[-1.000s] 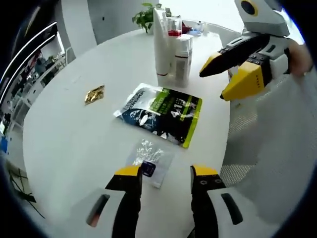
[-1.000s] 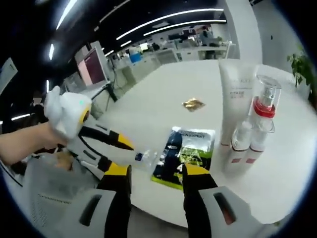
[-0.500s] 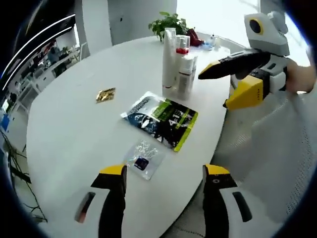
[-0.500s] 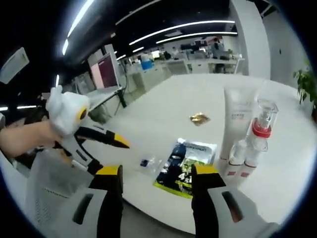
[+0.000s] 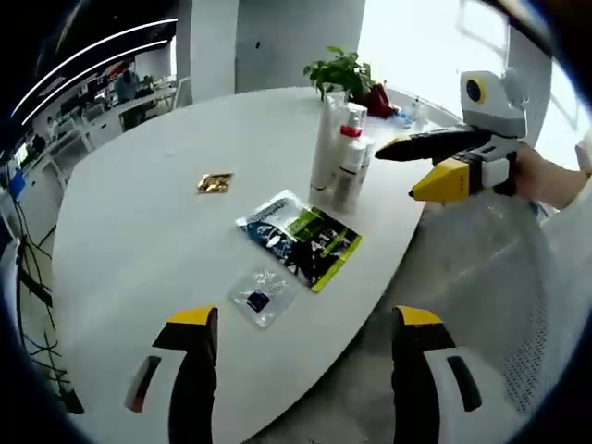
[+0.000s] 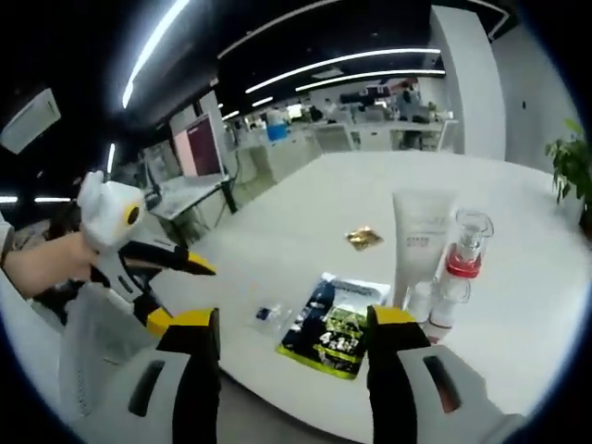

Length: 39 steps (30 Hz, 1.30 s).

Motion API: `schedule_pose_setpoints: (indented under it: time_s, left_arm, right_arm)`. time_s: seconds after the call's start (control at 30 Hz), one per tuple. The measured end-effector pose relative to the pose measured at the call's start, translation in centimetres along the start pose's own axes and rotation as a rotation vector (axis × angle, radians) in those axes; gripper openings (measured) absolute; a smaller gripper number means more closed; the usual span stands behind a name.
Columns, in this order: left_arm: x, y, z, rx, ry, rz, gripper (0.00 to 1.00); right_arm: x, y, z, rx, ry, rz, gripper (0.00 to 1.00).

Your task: Arrange the skincare products in the storage area until every visible bottle or jar stands upright without overlapping.

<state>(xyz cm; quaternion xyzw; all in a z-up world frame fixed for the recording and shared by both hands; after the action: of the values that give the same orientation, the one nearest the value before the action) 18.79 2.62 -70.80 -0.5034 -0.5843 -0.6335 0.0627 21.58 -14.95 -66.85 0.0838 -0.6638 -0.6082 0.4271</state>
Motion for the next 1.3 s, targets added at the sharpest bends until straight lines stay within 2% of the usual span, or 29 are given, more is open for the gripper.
schedule_pose_setpoints:
  time_s: [0.23, 0.4, 0.53, 0.67, 0.77, 0.93, 1.07, 1.2, 1.3]
  left_arm:
    - [1.3, -0.3, 0.1, 0.071, 0.002, -0.036, 0.80]
    - [2.2, -0.1, 0.3, 0.140, 0.012, -0.097, 0.83]
    - [2.8, -0.2, 0.0, 0.187, 0.010, -0.118, 0.82]
    - [3.4, 0.2, -0.6, 0.225, -0.007, -0.169, 0.87]
    - [3.9, -0.1, -0.9, 0.231, 0.007, -0.168, 0.86]
    - [4.2, -0.6, -1.0, 0.216, 0.024, -0.159, 0.90]
    - [4.2, -0.1, -1.0, 0.208, 0.014, -0.192, 0.95]
    - [4.0, -0.4, -0.8, 0.226, 0.015, -0.183, 0.95]
    - [4.1, -0.3, -0.2, 0.246, 0.035, -0.196, 0.95]
  right_arm:
    - [1.7, 0.2, -1.1, -0.006, -0.015, -0.021, 0.71]
    - [2.2, 0.2, -1.9, -0.003, -0.017, -0.018, 0.76]
    - [3.0, 0.2, -2.2, -0.021, -0.024, -0.017, 0.77]
    - [3.7, -0.1, -2.7, -0.034, -0.029, -0.021, 0.83]
    - [4.1, -0.4, -3.0, -0.049, -0.022, -0.020, 0.87]
    - [4.8, -1.0, -3.5, -0.053, -0.008, -0.013, 0.94]
    - [4.9, -0.5, -3.4, -0.062, 0.009, -0.042, 1.00]
    - [5.2, -1.1, -3.7, -0.084, 0.031, -0.040, 1.00]
    - [5.3, -1.0, -4.2, -0.121, 0.011, -0.061, 1.00]
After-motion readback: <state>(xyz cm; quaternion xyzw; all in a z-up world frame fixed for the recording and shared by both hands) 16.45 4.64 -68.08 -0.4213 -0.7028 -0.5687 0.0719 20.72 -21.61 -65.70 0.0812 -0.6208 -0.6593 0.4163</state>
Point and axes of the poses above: the point that each gripper's makers call its tool centre point, and the gripper's own axes: x roughly backward along the fingers, z roughly to its left, y roughly out of its top, the point moved 3 cm from there along x, roughly backward along the fingers, and after that the axes turned 6 degrees about x, right-handed, at the moved point
